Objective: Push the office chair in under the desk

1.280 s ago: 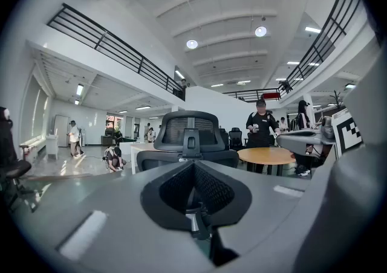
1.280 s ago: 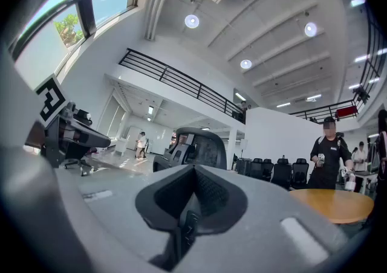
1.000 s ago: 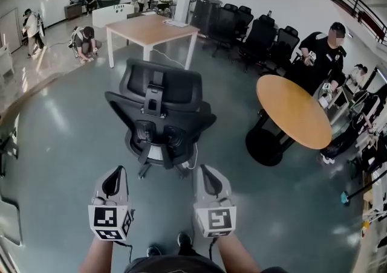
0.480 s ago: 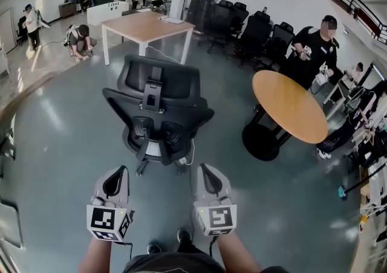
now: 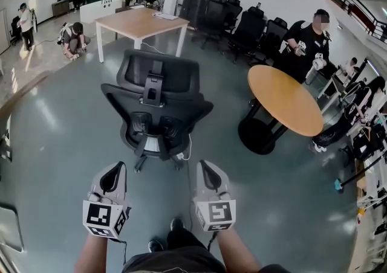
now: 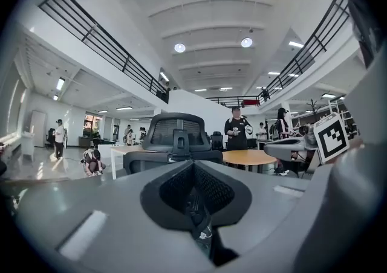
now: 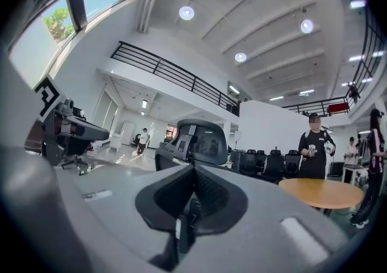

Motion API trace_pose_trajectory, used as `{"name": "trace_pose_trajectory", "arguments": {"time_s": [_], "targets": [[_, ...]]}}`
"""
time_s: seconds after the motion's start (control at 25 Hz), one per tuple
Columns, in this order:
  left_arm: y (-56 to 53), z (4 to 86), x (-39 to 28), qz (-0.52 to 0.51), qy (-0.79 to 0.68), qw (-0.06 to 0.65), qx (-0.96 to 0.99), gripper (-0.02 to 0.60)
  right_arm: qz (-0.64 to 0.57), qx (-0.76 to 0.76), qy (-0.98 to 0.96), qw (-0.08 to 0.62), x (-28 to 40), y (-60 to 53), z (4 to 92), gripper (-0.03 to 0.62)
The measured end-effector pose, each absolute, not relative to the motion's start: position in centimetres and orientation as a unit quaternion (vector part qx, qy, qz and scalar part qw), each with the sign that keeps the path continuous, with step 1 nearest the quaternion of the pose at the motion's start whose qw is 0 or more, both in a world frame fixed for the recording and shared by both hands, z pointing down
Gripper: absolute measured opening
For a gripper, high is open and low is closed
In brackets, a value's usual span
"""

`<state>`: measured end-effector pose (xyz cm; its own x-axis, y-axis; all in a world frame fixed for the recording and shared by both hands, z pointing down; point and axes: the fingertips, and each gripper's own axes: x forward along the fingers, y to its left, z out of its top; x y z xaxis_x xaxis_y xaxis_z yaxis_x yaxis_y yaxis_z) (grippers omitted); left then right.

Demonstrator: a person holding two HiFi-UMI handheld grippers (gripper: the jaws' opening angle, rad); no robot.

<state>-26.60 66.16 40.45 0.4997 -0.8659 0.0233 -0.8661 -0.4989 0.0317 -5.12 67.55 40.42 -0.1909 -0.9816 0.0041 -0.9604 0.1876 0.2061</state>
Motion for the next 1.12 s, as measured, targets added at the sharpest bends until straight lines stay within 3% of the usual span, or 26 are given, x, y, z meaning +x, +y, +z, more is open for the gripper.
{"name": "trace_pose_trajectory", "arguments": {"time_s": [0.64, 0.72, 0.8, 1.12], "targets": [[57.6, 41.1, -27.6, 0.021, -0.532, -0.003, 0.846, 0.02, -0.116, 0.651, -0.748, 0.049, -2.4, 58.9, 39.4, -0.008], [55.9, 41.0, -27.8, 0.032, -0.538, -0.015, 0.842, 0.043, -0.12, 0.648, -0.749, 0.063, -2.3, 57.0, 39.3, -0.006], [53.9, 41.0, -28.0, 0.043, -0.545, -0.026, 0.837, 0.048, -0.127, 0.64, -0.753, 0.081, -2.4, 55.2, 39.3, 0.039], [46.8, 41.0, -28.3, 0.065, -0.558, -0.04, 0.826, 0.069, -0.132, 0.636, -0.752, 0.116, -1.2, 49.1, 39.9, 0.073]]}}
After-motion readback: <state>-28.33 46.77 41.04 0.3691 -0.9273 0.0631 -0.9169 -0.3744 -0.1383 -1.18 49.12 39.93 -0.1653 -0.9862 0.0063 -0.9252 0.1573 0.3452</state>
